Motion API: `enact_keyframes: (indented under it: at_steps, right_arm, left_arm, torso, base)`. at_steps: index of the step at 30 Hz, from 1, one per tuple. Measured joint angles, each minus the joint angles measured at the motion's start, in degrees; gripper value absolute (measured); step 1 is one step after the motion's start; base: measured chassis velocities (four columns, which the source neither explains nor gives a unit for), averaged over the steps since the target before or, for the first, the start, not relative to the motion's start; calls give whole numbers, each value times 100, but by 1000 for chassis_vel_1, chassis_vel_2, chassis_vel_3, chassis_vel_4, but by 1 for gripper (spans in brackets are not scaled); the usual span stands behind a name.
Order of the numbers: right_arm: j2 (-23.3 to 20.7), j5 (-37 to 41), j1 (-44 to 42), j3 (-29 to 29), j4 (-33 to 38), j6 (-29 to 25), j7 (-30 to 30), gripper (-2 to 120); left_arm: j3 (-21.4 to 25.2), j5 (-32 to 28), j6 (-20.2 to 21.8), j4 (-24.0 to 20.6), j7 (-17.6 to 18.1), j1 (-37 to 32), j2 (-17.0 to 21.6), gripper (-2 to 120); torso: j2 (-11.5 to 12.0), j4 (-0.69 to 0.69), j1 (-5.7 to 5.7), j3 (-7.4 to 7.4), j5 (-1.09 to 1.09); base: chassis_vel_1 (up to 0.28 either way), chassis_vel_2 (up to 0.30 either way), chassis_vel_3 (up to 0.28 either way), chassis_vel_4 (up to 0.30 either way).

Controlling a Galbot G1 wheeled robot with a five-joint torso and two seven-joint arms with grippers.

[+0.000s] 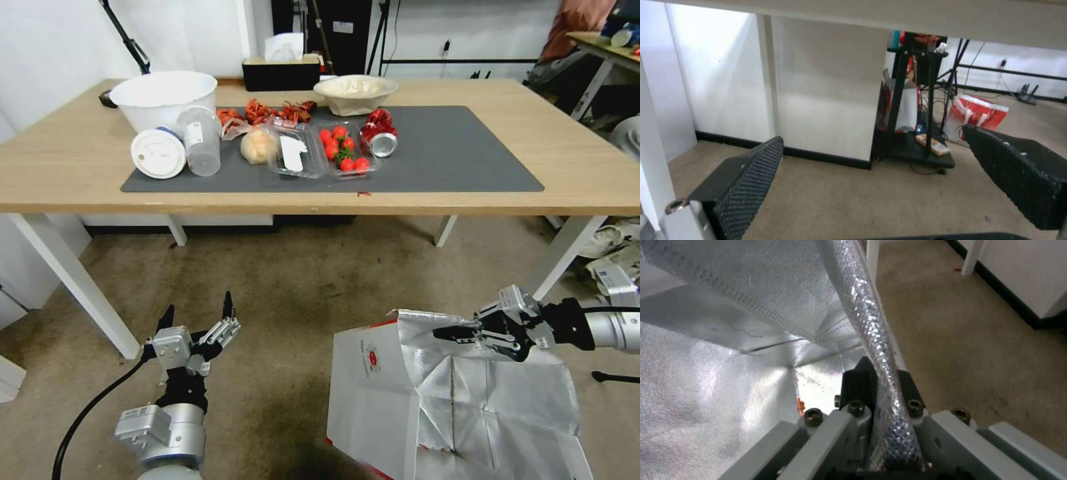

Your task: Pick up the food delivery bag from the floor and place it on the table.

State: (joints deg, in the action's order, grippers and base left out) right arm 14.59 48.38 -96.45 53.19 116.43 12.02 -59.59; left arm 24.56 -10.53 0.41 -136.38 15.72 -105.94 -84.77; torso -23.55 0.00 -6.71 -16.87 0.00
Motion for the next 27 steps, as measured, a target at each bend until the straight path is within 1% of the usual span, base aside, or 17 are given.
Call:
enact_keyframes:
  at_steps: [27]
  right_arm:
    - [-14,-3,-25,45,108,9,-4,0]
  left_arm:
    - [1,18,-7,-125,0,-101,-29,100]
  torso:
    - [-615,0,-220,-395,0]
  base:
    - [0,0,0,0]
